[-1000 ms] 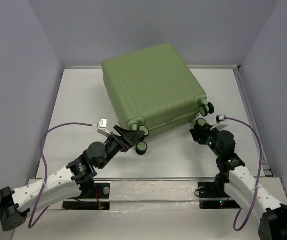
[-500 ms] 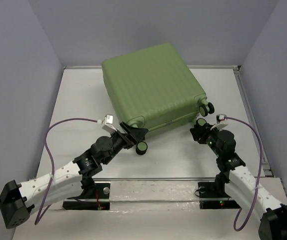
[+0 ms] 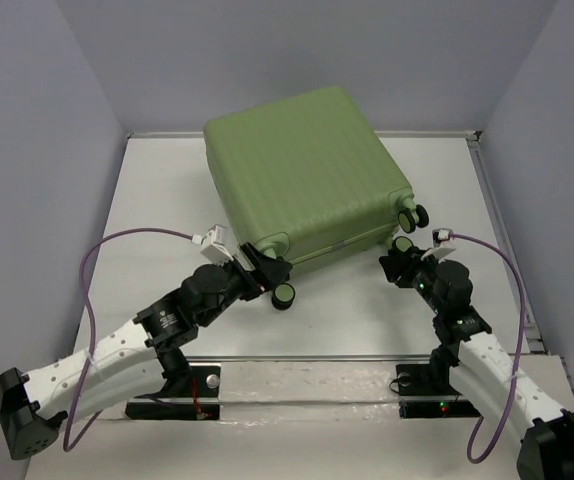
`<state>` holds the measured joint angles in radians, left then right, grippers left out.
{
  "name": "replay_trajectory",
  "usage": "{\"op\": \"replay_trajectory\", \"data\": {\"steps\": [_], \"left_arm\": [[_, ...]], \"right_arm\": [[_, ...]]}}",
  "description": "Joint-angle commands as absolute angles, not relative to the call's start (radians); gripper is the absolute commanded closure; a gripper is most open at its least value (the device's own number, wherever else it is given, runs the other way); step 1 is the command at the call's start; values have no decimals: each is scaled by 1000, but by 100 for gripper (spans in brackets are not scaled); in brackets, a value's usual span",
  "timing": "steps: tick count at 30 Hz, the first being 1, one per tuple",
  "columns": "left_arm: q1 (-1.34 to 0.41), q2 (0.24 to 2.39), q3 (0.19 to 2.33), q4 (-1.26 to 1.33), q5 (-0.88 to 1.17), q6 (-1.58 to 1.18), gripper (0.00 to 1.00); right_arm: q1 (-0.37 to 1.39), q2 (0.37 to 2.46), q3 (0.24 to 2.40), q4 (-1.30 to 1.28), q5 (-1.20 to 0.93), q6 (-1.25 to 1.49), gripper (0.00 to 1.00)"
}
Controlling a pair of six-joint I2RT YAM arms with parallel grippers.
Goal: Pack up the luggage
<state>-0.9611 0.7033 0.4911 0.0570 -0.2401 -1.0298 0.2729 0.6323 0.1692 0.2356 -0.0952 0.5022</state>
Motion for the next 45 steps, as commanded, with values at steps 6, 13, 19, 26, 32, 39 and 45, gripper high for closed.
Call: {"op": "replay_trajectory", "data": {"steps": [6, 13, 19, 26, 32, 39, 45], "left_arm": [[-963, 621, 652, -320, -293, -996, 1], [-963, 706, 755, -344, -199, -974, 1], [-973, 798, 822, -330, -176, -950, 1], [-977, 845, 808, -246, -198, -960, 1], [-979, 828, 730, -88, -242, -1014, 1], [-983, 805, 646, 47, -268, -1066, 10], [-992, 766, 581, 86, -288, -1100, 31]], "right_arm": [[270, 604, 181, 273, -120, 505, 58], [270, 604, 183, 273, -123, 509, 57], [270, 609, 184, 272, -126, 509, 57], [270, 614, 179, 281, -135, 522, 57], [270, 629, 175, 301, -150, 531, 58], [270, 634, 169, 311, -160, 534, 57], [270, 627, 164, 310, -156, 537, 57]]}}
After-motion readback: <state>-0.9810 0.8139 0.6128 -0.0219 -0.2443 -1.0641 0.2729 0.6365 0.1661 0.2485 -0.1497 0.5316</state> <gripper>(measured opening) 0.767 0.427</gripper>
